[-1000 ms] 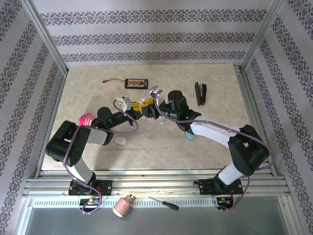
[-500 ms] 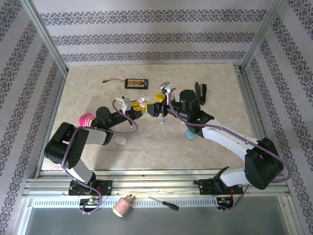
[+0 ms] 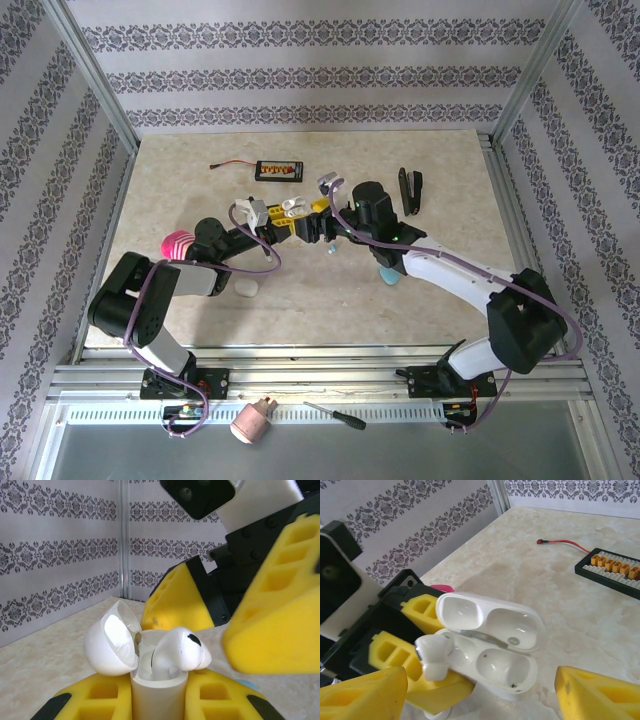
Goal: Insert wireless bluetooth earbuds into charging case
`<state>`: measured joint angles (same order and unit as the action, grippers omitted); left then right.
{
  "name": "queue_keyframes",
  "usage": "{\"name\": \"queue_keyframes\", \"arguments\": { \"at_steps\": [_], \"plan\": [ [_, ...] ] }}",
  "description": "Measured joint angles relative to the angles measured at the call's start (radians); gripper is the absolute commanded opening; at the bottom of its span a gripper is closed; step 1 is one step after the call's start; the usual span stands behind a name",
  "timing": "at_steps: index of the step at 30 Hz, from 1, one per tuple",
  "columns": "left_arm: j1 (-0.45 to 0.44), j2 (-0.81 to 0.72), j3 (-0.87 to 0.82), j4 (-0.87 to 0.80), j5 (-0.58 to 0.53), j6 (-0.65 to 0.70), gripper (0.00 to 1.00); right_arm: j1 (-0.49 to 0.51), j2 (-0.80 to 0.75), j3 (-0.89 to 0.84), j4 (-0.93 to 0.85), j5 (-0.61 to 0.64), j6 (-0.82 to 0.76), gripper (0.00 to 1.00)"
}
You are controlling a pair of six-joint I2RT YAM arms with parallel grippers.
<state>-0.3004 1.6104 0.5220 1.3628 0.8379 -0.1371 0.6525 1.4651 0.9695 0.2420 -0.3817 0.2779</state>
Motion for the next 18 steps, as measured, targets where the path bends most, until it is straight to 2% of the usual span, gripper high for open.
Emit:
{"name": "queue_keyframes", "arguments": {
  "at_steps": [18],
  "plan": [
    [0.0, -0.002, -0.001, 0.0, 0.011, -0.001, 0.0, -0.002, 0.016, 0.021, -0.018, 0.037, 0.01, 0.69]
  ]
}}
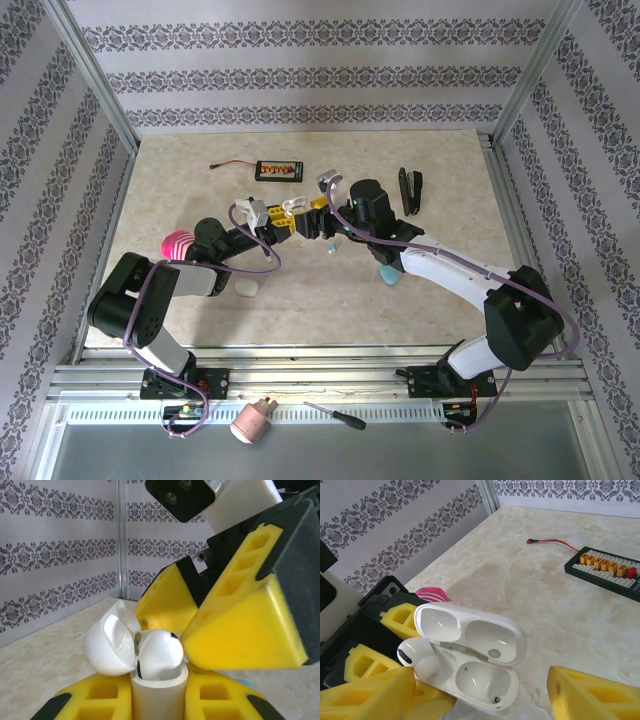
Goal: Insert wireless bluetooth earbuds into charging case
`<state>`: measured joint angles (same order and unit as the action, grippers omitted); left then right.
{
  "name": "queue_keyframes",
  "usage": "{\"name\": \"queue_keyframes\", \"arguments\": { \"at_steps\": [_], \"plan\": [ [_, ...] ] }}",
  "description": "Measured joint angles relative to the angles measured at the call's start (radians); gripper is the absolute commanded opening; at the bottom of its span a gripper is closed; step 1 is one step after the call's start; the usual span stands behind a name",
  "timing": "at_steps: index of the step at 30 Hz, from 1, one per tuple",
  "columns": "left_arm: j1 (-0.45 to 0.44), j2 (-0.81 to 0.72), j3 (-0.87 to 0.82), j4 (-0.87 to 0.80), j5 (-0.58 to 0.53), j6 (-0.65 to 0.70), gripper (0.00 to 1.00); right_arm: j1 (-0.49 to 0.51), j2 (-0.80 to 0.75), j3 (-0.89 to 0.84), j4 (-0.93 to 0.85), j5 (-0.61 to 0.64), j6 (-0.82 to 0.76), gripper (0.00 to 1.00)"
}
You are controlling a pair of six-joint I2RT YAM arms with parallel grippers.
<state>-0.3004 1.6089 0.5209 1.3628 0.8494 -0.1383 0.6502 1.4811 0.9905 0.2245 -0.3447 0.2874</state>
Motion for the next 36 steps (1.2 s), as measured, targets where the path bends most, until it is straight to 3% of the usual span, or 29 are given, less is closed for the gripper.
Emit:
{"name": "queue_keyframes", "arguments": {
  "at_steps": [19, 27, 29, 36],
  "plan": [
    [-0.001, 0.0, -0.005, 0.0, 0.002, 0.031, 0.0, -0.014, -0.004, 0.008, 0.003, -0.031, 0.018, 0.72],
    [0.007, -0.002, -0.05, 0.004, -0.047, 0.147, 0.0, -0.04, -0.06, -0.025, 0.018, -0.007, 0.04, 0.88],
    [0.024, -0.005, -0.066, 0.004, -0.06, 0.163, 0.0, -0.054, -0.061, -0.03, 0.019, -0.001, 0.048, 0.98],
    [0.097, -0.039, -0.117, 0.006, -0.12, 0.18, 0.0, -0.081, -0.047, -0.051, -0.017, 0.044, 0.064, 0.97]
  ]
}}
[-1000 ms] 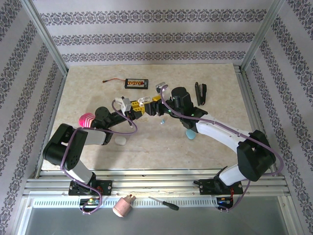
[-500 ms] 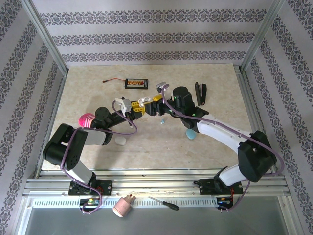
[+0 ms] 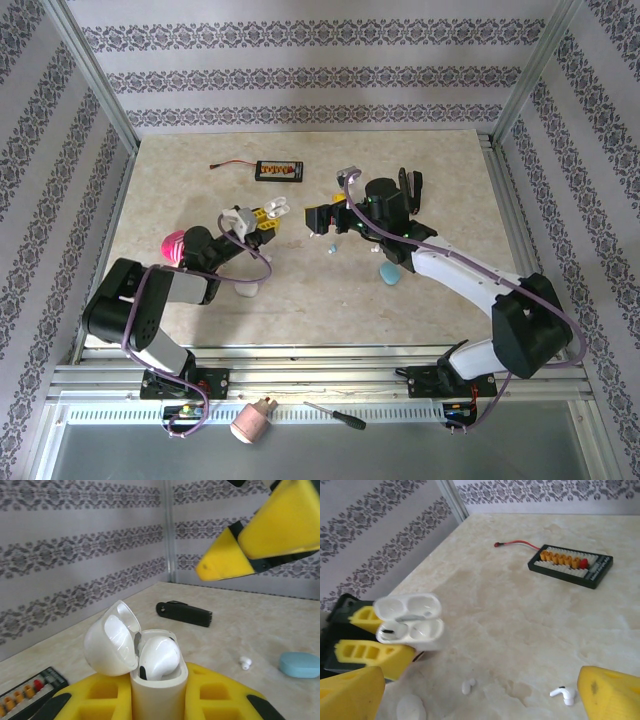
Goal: Insert wireless bluetooth earbuds into charging case
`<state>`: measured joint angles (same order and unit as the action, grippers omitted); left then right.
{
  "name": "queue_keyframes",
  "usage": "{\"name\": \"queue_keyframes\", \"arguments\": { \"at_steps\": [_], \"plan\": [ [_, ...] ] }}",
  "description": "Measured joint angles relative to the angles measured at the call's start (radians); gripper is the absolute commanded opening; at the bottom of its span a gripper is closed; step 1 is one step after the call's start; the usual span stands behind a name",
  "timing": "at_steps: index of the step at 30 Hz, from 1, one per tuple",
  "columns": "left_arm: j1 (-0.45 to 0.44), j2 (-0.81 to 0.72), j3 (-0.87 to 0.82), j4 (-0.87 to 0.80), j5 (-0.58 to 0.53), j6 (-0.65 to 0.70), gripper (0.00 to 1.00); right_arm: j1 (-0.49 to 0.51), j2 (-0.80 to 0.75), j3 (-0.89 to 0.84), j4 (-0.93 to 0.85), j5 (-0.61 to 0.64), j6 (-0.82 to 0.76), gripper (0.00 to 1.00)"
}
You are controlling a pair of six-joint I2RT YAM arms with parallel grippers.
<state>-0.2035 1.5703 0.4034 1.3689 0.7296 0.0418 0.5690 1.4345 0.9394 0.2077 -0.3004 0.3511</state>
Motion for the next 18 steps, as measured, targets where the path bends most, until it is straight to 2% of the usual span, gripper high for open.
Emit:
{"name": "queue_keyframes", "arguments": {
  "at_steps": [7, 18],
  "plan": [
    [0.022, -0.064, -0.046, 0.0, -0.034, 0.019, 0.0, -0.049, 0.172, 0.111, -0.151, 0.02, 0.092, 0.74],
    [0.022, -0.113, -0.052, -0.05, -0.023, 0.084, 0.0, -0.056, 0.505, 0.347, -0.385, -0.042, 0.118, 0.56]
  ]
}}
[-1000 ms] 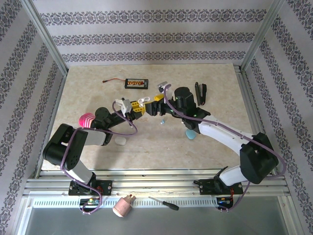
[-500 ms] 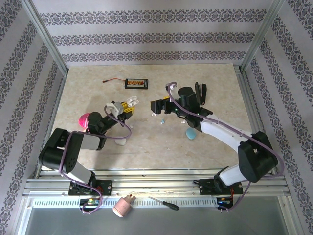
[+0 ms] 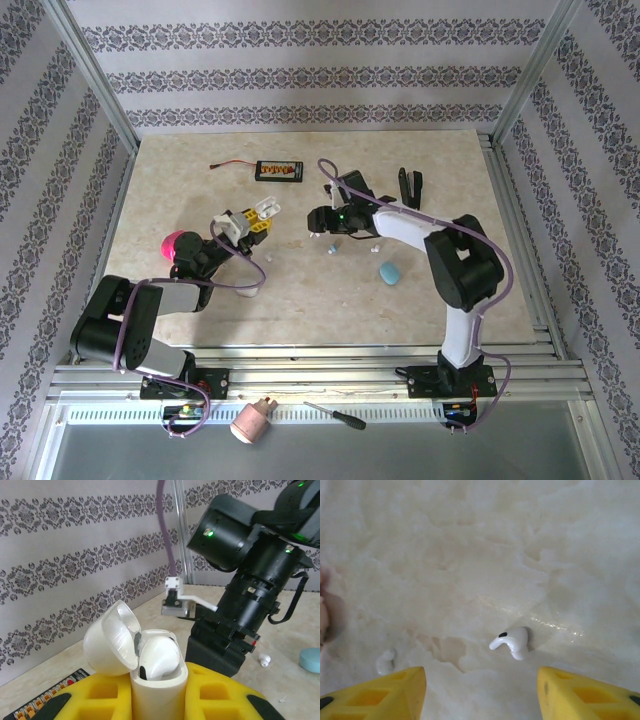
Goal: Insert wireless bluetooth earbuds into charging case
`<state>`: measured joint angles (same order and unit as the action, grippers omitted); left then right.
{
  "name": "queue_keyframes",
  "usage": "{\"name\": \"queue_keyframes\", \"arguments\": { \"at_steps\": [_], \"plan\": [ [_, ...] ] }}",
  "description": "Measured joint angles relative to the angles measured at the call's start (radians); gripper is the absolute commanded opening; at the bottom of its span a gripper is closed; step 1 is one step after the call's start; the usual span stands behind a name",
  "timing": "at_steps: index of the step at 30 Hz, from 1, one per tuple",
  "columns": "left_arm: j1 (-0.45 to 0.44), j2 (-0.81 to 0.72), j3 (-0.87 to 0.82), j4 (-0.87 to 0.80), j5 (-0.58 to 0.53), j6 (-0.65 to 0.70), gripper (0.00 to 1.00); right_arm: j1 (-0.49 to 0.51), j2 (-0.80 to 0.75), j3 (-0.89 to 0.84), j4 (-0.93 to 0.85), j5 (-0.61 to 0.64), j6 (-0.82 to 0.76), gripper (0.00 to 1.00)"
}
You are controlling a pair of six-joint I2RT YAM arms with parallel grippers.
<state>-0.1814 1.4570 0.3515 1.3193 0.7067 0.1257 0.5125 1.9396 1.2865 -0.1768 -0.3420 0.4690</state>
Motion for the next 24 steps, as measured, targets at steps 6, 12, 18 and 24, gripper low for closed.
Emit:
{"name": "queue_keyframes", "arguments": {
  "at_steps": [6, 12, 18, 24],
  "plan": [
    [0.0, 0.001, -0.011, -0.01, 0.018, 0.006, 0.0, 0.0, 0.101, 0.107, -0.076, -0.01, -0.012, 0.54],
    [0.0, 0.002, -0.016, -0.01, 0.016, 0.007, 0.0, 0.021, 0.161, 0.209, -0.193, 0.12, -0.074, 0.56],
    [0.0, -0.013, -0.03, -0.029, -0.016, 0.027, 0.0, 0.084, 0.216, 0.335, -0.317, 0.309, -0.136, 0.56],
    [0.0, -0.065, -0.03, -0.076, -0.039, 0.057, 0.0, 0.139, 0.277, 0.427, -0.407, 0.433, -0.187, 0.58]
  ]
}}
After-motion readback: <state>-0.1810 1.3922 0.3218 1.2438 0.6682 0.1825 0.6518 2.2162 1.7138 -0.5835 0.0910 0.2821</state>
